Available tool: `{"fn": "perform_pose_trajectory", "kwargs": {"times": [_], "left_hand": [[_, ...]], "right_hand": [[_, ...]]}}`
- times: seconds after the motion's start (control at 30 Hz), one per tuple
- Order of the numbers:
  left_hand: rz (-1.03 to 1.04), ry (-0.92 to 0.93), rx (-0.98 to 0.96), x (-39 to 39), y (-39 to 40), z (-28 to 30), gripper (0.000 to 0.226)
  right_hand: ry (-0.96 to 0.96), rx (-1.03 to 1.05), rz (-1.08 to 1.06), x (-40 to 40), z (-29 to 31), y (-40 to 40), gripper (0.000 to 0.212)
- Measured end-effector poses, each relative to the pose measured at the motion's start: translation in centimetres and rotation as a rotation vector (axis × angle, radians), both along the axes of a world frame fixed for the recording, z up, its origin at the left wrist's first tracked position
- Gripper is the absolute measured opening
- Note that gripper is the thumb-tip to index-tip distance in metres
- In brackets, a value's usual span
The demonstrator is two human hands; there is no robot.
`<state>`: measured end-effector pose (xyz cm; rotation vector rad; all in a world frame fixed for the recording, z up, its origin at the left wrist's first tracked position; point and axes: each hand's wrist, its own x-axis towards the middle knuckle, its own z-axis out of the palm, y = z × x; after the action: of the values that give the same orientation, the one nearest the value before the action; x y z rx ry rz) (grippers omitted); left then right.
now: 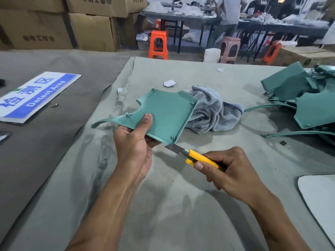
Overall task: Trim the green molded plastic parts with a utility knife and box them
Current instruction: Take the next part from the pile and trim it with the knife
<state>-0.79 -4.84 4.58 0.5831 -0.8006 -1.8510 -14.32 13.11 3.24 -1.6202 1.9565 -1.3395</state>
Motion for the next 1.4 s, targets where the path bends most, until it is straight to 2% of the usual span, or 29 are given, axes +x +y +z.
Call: {"fn": "perform_pose_trajectory", "kwargs": {"times": [0.1, 0.23, 0.37, 0.43, 0.53, 0.57, 0.7, 0.77, 0.83, 0.9, 1.0, 1.07, 1.1, 1.17, 1.27, 1.33, 1.4], "left_hand": [[0.001, -0.017, -0.009, 0.0, 0.1, 0.0, 0.016], [0.004, -0.032, -0.013, -0.1, 0.1, -0.1, 0.021], [-0.025, -0.034, -0.038, -0.2, 0.5, 0.0, 0.028], [-0.033, -0.031, -0.041, -0.2, 0.6, 0.0, 0.031], [-0.041, -0.043, -0.057, -0.2, 0.7, -0.1, 0.032], [-0.043, -0.046, -0.065, -0.2, 0.8, -0.1, 0.033], [-0.074, -0.032, -0.096, -0.2, 1.0, -0.2, 0.034], [-0.086, -0.037, -0.104, -0.2, 0.9, -0.3, 0.03], [-0.109, -0.056, -0.109, -0.2, 1.0, -0.3, 0.022], [-0.137, -0.054, -0.114, -0.2, 1.1, -0.4, 0.015], [-0.164, -0.035, -0.138, -0.1, 1.2, -0.4, 0.018], [-0.192, -0.013, -0.156, 0.0, 1.1, -0.4, 0.018], [-0.203, -0.011, -0.163, 0.0, 1.0, -0.4, 0.017], [-0.227, -0.006, -0.164, 0.1, 0.9, -0.4, 0.016], [-0.266, 0.012, -0.18, 0.2, 1.0, -0.5, 0.016], [-0.265, -0.022, -0.209, 0.1, 1.2, -0.7, 0.014], [-0.241, -0.084, -0.246, -0.1, 1.4, -0.9, 0.012]], "right_hand": [[-0.005, -0.03, -0.014, -0.1, 0.3, 0.0, 0.027], [-0.15, -0.025, 0.023, -0.2, 0.3, 0.2, 0.027], [-0.138, 0.0, 0.037, -0.3, 0.4, 0.4, 0.027], [-0.11, -0.047, -0.03, -0.5, 0.5, 0.2, 0.028], [-0.061, -0.142, -0.219, -1.1, 0.6, 0.2, 0.046], [-0.061, -0.151, -0.214, -1.3, 0.7, 0.5, 0.046], [-0.17, -0.033, 0.054, -1.5, 0.7, 1.2, 0.023], [-0.166, -0.036, -0.054, -1.7, 0.6, 0.8, 0.029], [-0.148, -0.127, -0.332, -2.1, 0.5, 0.6, 0.037], [-0.127, -0.221, -0.478, -2.8, 0.5, 0.9, 0.033], [-0.172, -0.156, -0.217, -2.8, 1.0, 1.8, 0.031], [-0.201, -0.074, -0.172, -2.9, 1.0, 1.8, 0.036], [-0.189, -0.075, -0.251, -3.1, 0.9, 1.6, 0.037], [-0.095, -0.069, -0.556, -4.1, 0.3, 1.4, 0.043], [0.227, 0.166, -0.998, -6.3, -0.8, 2.5, 0.051], [0.3, 0.313, -1.084, -7.3, -1.4, 3.4, 0.042], [0.307, 0.44, -1.074, -7.5, -1.7, 3.7, 0.03]]}}
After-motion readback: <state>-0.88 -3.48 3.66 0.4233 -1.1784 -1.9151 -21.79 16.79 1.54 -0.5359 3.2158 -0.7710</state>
